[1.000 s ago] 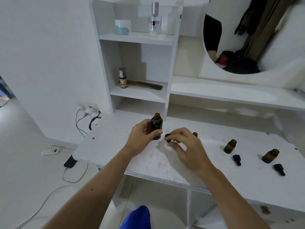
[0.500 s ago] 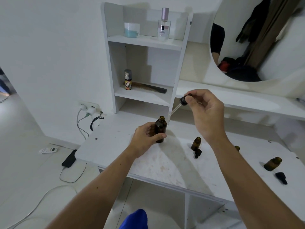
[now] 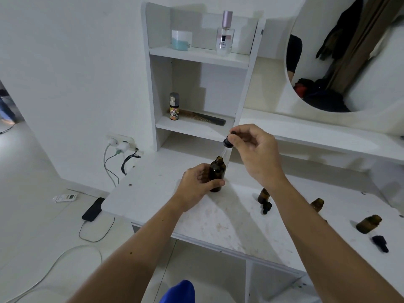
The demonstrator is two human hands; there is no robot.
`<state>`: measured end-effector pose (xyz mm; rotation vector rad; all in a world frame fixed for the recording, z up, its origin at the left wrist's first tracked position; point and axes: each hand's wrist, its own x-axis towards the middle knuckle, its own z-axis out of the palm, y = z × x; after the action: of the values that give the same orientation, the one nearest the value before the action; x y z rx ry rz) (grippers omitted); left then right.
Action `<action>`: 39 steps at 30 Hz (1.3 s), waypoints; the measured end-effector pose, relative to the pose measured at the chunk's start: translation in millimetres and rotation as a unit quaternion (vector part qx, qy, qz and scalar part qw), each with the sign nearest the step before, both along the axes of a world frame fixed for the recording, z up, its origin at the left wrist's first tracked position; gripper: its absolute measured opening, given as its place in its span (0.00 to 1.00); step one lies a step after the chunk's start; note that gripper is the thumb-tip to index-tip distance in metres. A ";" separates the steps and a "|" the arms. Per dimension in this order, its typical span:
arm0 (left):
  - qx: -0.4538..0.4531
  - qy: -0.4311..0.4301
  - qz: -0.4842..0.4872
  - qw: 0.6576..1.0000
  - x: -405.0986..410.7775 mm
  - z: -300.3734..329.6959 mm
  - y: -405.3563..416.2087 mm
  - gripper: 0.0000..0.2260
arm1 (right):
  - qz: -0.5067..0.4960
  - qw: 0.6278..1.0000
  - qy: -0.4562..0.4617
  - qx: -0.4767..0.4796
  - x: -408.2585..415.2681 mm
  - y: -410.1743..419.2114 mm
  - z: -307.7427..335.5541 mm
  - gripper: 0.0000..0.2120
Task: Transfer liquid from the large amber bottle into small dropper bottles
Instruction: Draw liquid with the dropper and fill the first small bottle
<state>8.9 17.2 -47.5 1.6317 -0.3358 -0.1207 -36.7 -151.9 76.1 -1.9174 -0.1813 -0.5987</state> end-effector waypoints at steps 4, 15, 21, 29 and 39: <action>-0.005 0.003 -0.004 1.000 0.0 0.1 0.5 0.20 | 0.013 0.998 0.054 -0.007 12.4 2.5 -14.7 0.07; 0.001 0.004 -0.013 1.000 3.1 -0.9 1.0 0.20 | -0.005 0.993 0.116 0.000 20.2 5.9 -32.0 0.01; 0.009 -0.003 -0.013 1.000 3.6 -1.3 1.2 0.19 | -0.016 0.995 0.099 0.010 19.9 7.6 -34.7 0.04; 0.018 -0.011 -0.007 1.000 5.0 -2.6 1.3 0.19 | -0.018 0.994 0.101 0.022 16.8 9.8 -35.7 0.03; 0.025 -0.016 0.001 1.000 1.2 -0.4 -0.3 0.19 | 0.007 0.993 0.117 0.027 9.6 9.6 -32.6 0.04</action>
<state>10.1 16.9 -47.9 1.6845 -0.3582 -0.1019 -27.1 -142.3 43.5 -1.9146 -0.0294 -0.3619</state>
